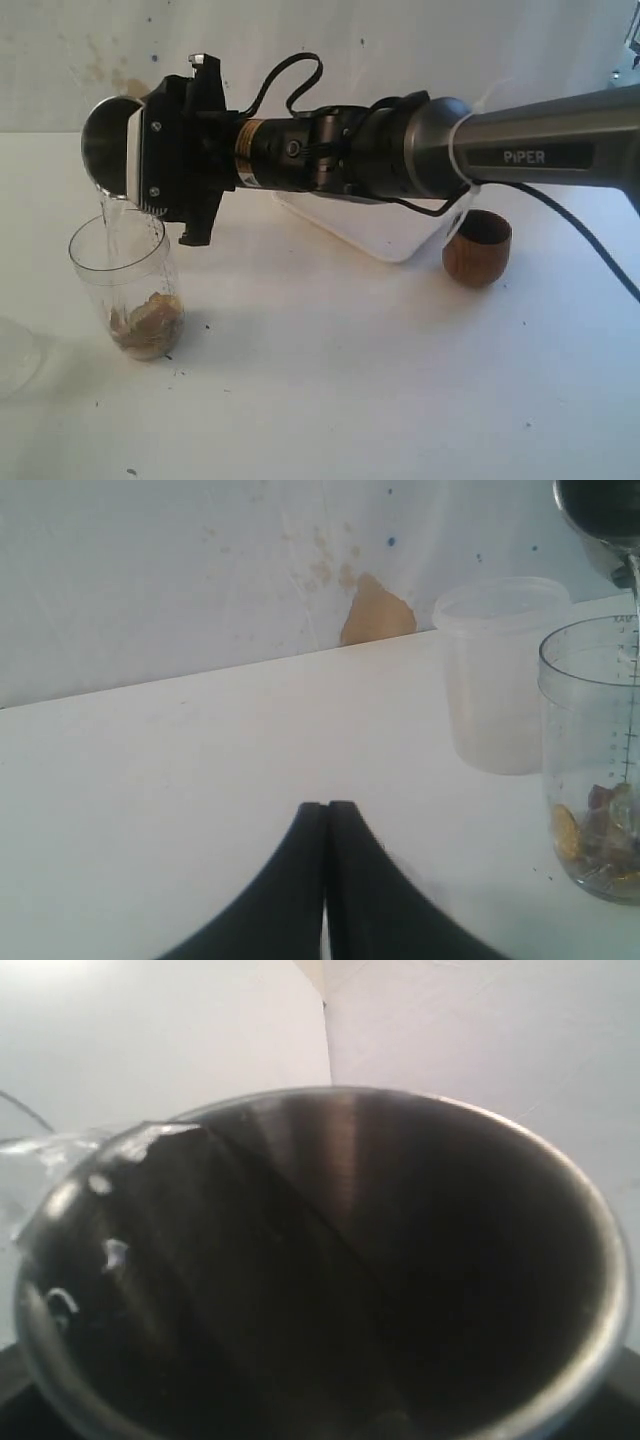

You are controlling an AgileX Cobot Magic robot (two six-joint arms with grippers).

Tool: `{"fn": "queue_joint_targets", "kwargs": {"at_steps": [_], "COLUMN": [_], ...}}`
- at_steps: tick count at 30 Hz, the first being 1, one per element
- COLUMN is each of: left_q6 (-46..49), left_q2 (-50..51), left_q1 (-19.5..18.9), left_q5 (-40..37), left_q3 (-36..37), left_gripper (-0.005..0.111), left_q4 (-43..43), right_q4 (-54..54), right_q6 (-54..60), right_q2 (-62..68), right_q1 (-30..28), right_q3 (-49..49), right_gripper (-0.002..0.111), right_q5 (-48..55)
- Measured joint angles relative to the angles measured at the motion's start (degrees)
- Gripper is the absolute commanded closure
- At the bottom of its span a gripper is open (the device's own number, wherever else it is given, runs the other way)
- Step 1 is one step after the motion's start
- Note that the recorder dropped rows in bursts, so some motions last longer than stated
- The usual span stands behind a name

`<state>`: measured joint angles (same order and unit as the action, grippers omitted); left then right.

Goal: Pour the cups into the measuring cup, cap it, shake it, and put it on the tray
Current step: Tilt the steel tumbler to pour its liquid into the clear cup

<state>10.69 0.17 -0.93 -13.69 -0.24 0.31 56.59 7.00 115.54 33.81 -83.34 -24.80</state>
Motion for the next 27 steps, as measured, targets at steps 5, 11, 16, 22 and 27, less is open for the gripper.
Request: {"fn": "queue_joint_targets", "kwargs": {"at_steps": [5,11,16,22,27], "left_q6": [0.00,0.00,0.00,0.00,0.00], "left_q2": [0.00,0.00,0.00,0.00,0.00], "left_q1": [0.00,0.00,0.00,0.00,0.00], "left_q5": [0.00,0.00,0.00,0.00,0.00], "left_q3": [0.00,0.00,0.00,0.00,0.00], "left_gripper": [0.106,0.106,0.106,0.106,0.106], "left_q4": [0.00,0.00,0.00,0.00,0.00], "right_q4": [0.00,-0.12,-0.12,-0.24,-0.24], "right_q6": [0.04,2.32,4.04,8.56,12.85], "right_q2": [0.09,0.09,0.09,0.09,0.09], "right_q1": [0.00,0.00,0.00,0.00,0.46], "right_q3": [-1.60,-2.49,-2.61,-2.61,-2.61], "right_gripper": [0.108,0.108,0.108,0.108,0.108], "right_q5": [0.13,3.29,4.98,4.98,5.23]}}
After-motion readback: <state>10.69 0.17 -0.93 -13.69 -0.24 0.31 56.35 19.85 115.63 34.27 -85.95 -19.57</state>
